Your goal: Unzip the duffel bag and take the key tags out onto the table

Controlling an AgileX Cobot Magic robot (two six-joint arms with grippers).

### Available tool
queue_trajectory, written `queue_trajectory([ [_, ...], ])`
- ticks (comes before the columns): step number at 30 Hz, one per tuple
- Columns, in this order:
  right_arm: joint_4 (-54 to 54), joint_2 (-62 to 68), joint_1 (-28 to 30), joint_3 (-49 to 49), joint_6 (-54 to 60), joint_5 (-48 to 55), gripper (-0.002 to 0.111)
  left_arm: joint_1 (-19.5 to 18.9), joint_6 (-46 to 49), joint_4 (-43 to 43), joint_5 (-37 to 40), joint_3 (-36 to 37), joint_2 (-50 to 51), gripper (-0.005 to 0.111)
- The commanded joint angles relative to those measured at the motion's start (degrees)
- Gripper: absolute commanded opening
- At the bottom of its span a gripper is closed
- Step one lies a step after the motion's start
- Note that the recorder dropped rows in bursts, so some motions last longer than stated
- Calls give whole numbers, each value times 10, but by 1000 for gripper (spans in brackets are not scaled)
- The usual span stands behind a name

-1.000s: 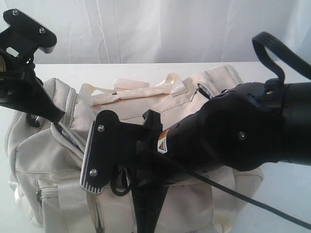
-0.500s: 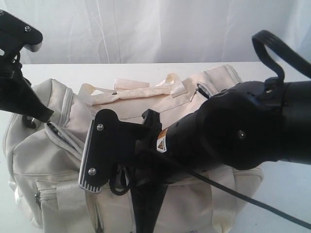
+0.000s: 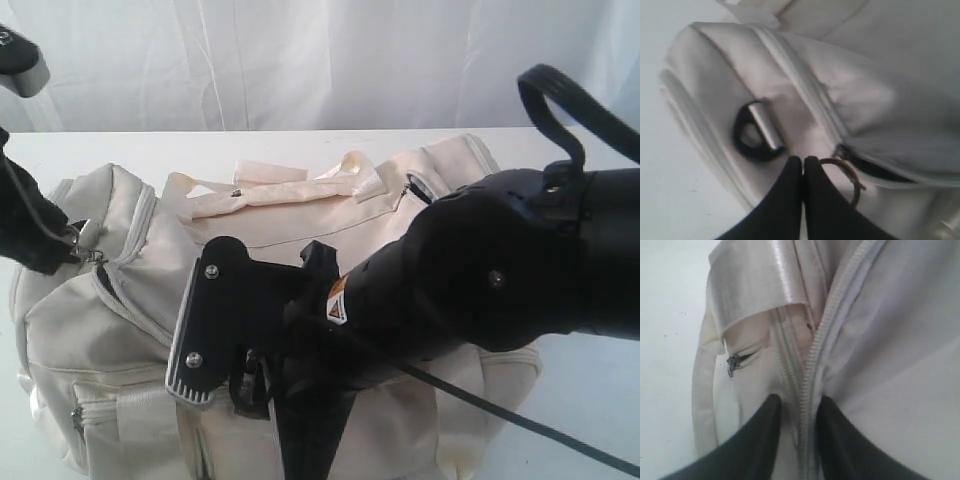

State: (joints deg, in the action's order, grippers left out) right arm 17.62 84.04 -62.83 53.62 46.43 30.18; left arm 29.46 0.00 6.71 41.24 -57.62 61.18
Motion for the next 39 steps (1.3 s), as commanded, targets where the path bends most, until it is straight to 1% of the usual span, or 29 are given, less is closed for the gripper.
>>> queue_trajectory([
  [1,5,-12,-1,32,-34,19,61,-2,86,-109,78,-2,-25,0],
  [2,5,-24,-1,47,-34,12,64,-2,93,-114,91,-2,-26,0],
  [3,8,-31,-1,56,-34,7,63,-2,93,-114,94,-2,-26,0],
  [5,18,-40,-16,73,-33,-20,58,-2,93,-118,93,-2,-30,0],
  [6,20,-39,-37,77,-16,-43,55,-2,93,-118,87,-2,-37,0],
  [9,1,-5,-80,77,-2,-100,54,-2,93,-118,81,-2,-53,0],
  [11,1,26,-81,77,-3,-130,54,-2,93,-118,81,-3,-58,0],
  [14,1,53,-85,77,-2,-143,53,-2,94,-118,83,-3,-66,0],
  [16,-2,69,-85,77,-2,-155,46,-2,95,-118,83,-3,-65,0],
  [17,-4,75,-85,77,-2,-164,41,-2,95,-118,83,-3,-65,0],
  [21,-4,75,-85,77,-2,-171,27,-2,101,-118,83,-3,-65,0],
  [24,-4,75,-85,77,-2,-169,10,-2,103,-116,82,-3,-65,0],
  [25,-4,75,-85,77,-2,-164,2,-2,103,-107,79,-3,-65,0],
  [26,-4,75,-85,77,-2,-160,0,-2,103,-97,77,-3,-65,0],
  [30,-4,75,-85,77,-2,-138,0,-2,83,-46,55,-3,-65,0],
  [34,-4,75,-85,77,-2,-122,0,-2,75,-16,25,-3,-64,0],
  [39,-4,75,-85,77,-3,-116,0,-2,75,21,-31,-3,-46,0],
])
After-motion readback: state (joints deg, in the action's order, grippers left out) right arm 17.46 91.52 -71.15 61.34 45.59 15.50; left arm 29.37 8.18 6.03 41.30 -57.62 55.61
